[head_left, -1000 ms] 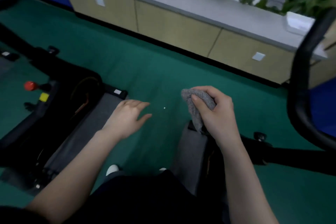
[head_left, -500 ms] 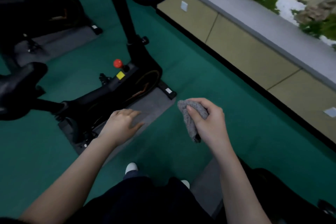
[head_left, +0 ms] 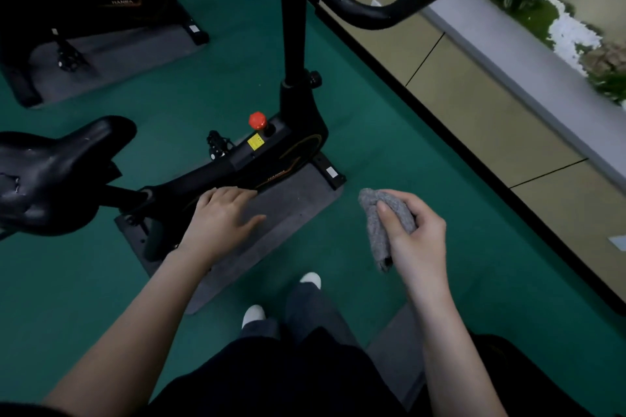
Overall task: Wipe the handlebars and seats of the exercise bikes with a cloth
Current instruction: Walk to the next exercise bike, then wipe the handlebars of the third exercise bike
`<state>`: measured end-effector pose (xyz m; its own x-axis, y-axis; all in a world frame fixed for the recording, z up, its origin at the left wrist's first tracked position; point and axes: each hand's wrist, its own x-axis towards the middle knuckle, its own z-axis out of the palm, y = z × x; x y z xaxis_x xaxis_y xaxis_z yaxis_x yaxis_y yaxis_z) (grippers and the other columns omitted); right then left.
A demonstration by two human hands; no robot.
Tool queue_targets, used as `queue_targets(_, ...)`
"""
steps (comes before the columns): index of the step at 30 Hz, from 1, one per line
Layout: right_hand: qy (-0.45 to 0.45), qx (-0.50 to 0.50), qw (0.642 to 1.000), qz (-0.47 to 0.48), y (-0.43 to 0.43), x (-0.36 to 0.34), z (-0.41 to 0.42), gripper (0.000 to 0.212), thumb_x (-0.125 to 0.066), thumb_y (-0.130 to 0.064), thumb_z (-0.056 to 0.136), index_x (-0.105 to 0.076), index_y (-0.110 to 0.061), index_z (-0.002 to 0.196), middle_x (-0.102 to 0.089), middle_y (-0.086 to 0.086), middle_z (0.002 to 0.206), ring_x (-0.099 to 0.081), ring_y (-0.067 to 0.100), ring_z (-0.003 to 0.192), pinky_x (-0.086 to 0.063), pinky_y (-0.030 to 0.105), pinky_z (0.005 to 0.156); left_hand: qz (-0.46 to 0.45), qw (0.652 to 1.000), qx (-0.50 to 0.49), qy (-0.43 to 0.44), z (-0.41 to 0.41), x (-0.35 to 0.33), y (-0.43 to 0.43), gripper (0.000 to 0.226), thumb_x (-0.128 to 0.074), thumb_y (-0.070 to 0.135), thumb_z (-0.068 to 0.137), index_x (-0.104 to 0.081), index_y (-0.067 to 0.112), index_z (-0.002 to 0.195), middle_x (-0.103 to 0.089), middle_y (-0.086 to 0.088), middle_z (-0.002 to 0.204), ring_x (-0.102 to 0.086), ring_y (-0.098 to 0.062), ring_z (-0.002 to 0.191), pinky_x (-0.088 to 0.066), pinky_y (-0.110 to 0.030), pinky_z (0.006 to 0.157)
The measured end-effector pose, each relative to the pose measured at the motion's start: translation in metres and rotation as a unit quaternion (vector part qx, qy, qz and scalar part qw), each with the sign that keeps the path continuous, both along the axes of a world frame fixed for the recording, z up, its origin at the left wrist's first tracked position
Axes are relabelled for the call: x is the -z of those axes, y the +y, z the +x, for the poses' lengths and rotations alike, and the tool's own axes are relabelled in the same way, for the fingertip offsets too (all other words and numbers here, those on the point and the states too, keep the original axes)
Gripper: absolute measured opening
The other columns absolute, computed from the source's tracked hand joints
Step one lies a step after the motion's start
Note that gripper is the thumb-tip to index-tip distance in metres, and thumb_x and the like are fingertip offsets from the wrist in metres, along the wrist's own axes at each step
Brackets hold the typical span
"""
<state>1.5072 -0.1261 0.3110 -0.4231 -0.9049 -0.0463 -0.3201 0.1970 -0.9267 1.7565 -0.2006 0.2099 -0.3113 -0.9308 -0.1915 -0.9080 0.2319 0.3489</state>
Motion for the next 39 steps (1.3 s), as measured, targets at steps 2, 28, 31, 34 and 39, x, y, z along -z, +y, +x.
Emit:
queue_targets(2, -0.018, 0.01, 1.0, 0.012, -0.014, 0.001, -0.001, 0.015, -0.064, -0.005, 0.089, -0.071, -0.018, 0.093, -0.071, -0.006, 0.093, -0.066, 0.011, 0.091, -0.051, 0.025, 0.081, 0.002, 1.0, -0.006, 0.003, -0.001, 0.0, -0.009, 0.055, -0.05, 0.052, 0.091, -0.046, 0.023, 0.138, -0.049, 0.002, 0.14, -0.036, -0.017, 0.135, -0.017, -0.038, 0.113)
queue_targets(28, -0.04, -0.12, 0.99, -0.067, -0.237, -0.021, -0.013, 0.014, -0.064, -0.009, 0.09, -0.071, -0.017, 0.099, -0.071, -0.013, 0.093, -0.066, 0.002, 0.091, -0.05, 0.012, 0.076, -0.099, 0.99, -0.084, 0.051, -0.048, -0.058, -0.189, 0.043, -0.061, 0.039, 0.089, -0.061, 0.012, 0.123, -0.062, -0.003, 0.12, -0.054, -0.026, 0.115, -0.033, -0.039, 0.101)
queue_targets(31, -0.031, -0.104, 0.99, -0.088, -0.248, -0.026, -0.008, 0.016, -0.064, -0.008, 0.09, -0.07, -0.019, 0.098, -0.071, -0.016, 0.094, -0.066, 0.0, 0.089, -0.048, 0.009, 0.074, -0.104, 0.99, -0.06, 0.067, -0.049, -0.063, -0.214, 0.045, -0.058, 0.04, 0.091, -0.059, 0.012, 0.126, -0.059, -0.002, 0.126, -0.052, -0.025, 0.119, -0.032, -0.039, 0.104)
queue_targets(34, -0.02, -0.062, 0.992, -0.112, -0.262, -0.028, 0.0, 0.017, -0.064, -0.006, 0.089, -0.071, -0.018, 0.099, -0.071, -0.014, 0.094, -0.066, 0.001, 0.091, -0.048, 0.011, 0.076, -0.111, 0.99, -0.016, 0.088, -0.049, -0.069, -0.243, 0.051, -0.048, 0.048, 0.092, -0.059, 0.012, 0.126, -0.058, -0.003, 0.127, -0.052, -0.024, 0.119, -0.033, -0.039, 0.103)
queue_targets(39, 0.017, 0.025, 0.989, -0.143, -0.291, -0.034, 0.025, 0.018, -0.063, -0.008, 0.09, -0.069, -0.02, 0.101, -0.069, -0.001, 0.098, -0.066, 0.008, 0.093, -0.051, 0.02, 0.081, -0.129, 0.981, 0.08, 0.123, -0.036, -0.081, -0.294, 0.053, -0.039, 0.048, 0.091, -0.059, 0.013, 0.125, -0.059, -0.001, 0.126, -0.054, -0.023, 0.115, -0.034, -0.033, 0.1)
